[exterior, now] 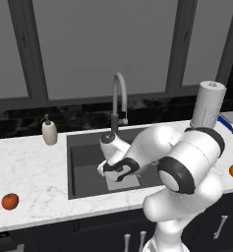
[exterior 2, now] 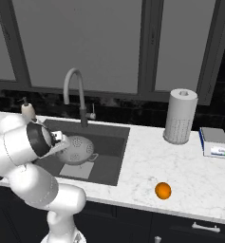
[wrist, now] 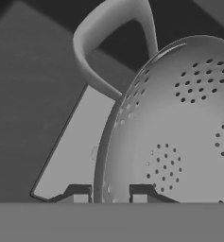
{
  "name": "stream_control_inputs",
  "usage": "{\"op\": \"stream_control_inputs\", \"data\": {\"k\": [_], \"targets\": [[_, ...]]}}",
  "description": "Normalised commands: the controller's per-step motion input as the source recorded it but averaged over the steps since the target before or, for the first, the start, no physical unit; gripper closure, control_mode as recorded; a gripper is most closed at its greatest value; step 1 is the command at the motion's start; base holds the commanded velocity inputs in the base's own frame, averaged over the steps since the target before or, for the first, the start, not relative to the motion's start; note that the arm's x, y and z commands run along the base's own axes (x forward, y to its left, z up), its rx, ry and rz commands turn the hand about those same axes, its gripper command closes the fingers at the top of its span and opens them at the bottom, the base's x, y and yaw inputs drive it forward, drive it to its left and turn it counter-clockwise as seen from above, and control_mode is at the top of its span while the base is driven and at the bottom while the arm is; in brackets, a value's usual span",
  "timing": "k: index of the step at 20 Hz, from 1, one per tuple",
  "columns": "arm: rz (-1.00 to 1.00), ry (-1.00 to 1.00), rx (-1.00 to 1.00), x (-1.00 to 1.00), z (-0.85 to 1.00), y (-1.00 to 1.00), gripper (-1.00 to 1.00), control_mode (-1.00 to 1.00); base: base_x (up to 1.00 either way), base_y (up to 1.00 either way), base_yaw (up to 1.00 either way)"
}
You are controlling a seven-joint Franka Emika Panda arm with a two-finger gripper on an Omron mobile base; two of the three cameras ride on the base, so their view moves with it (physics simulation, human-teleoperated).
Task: Put the colander in the sink, put the orange, orange in the colander, and turn on the sink faucet and pour water over the colander.
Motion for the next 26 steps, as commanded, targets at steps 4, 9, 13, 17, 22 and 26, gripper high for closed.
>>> {"op": "stream_control_inputs", "data": {"k": [4, 9, 13, 17, 22, 26], "targets": [[-0.02, -0.04, 0.08, 0.09, -0.48, 0.05, 1.0, -1.0, 0.0, 0.0, 0.0], [0.0, -0.09, 0.02, 0.2, -0.39, 0.19, 1.0, -1.0, 0.0, 0.0, 0.0], [0.0, -0.03, 0.0, 0.26, -0.29, 0.08, 1.0, -1.0, 0.0, 0.0, 0.0], [0.0, 0.01, -0.01, 0.29, -0.37, 0.0, 1.0, -1.0, 0.0, 0.0, 0.0], [0.0, 0.06, -0.06, 0.17, -0.33, 0.0, 1.0, -1.0, 0.0, 0.0, 0.0], [0.0, 0.13, -0.12, 0.14, -0.18, 0.0, 1.0, -1.0, 0.0, 0.0, 0.0]]}}
